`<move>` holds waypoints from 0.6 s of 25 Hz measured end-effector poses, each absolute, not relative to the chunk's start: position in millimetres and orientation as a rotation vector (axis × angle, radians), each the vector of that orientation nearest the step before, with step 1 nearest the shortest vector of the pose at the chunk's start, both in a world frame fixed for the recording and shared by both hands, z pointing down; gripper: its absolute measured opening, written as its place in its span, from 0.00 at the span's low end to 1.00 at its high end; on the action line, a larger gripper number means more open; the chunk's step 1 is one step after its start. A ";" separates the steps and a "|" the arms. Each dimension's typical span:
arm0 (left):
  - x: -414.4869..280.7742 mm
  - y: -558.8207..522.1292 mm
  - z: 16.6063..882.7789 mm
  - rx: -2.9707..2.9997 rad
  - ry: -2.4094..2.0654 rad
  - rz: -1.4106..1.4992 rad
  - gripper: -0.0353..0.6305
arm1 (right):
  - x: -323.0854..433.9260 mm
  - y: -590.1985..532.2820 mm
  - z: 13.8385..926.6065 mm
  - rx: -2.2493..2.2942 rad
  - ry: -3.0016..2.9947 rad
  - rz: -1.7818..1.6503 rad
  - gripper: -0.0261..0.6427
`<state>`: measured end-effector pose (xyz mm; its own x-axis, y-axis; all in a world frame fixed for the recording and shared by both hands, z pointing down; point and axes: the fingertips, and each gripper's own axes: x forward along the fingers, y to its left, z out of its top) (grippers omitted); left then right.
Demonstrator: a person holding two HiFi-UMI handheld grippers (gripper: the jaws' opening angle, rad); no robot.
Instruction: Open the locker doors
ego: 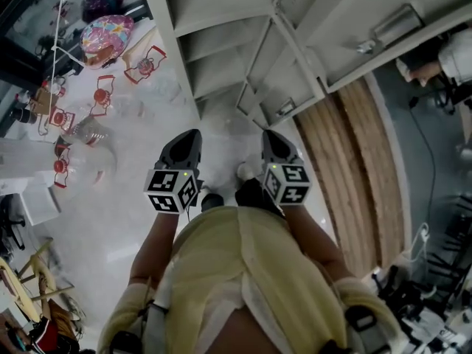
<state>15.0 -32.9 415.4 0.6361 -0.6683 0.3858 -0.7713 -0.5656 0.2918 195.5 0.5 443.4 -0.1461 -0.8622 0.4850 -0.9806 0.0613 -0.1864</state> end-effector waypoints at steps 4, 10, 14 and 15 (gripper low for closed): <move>14.7 -30.7 411.2 2.425 -1.128 0.312 0.06 | 191.2 1.8 433.0 1.827 -2.114 0.701 0.04; 18.4 -27.1 407.8 2.418 -1.109 0.301 0.06 | 189.8 3.1 425.5 1.819 -2.126 0.705 0.04; 22.8 -30.7 400.4 2.410 -1.104 0.262 0.06 | 190.7 3.0 428.3 1.806 -2.127 0.706 0.04; 24.4 -32.1 397.8 2.414 -1.104 0.257 0.06 | 191.2 2.4 428.7 1.806 -2.129 0.709 0.04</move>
<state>24.4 -32.1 397.8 0.6587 -0.6641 0.3537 -0.7520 -0.5659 0.3381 191.2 2.4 428.7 -0.1932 -0.8474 0.4946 -0.9747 0.1081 -0.1955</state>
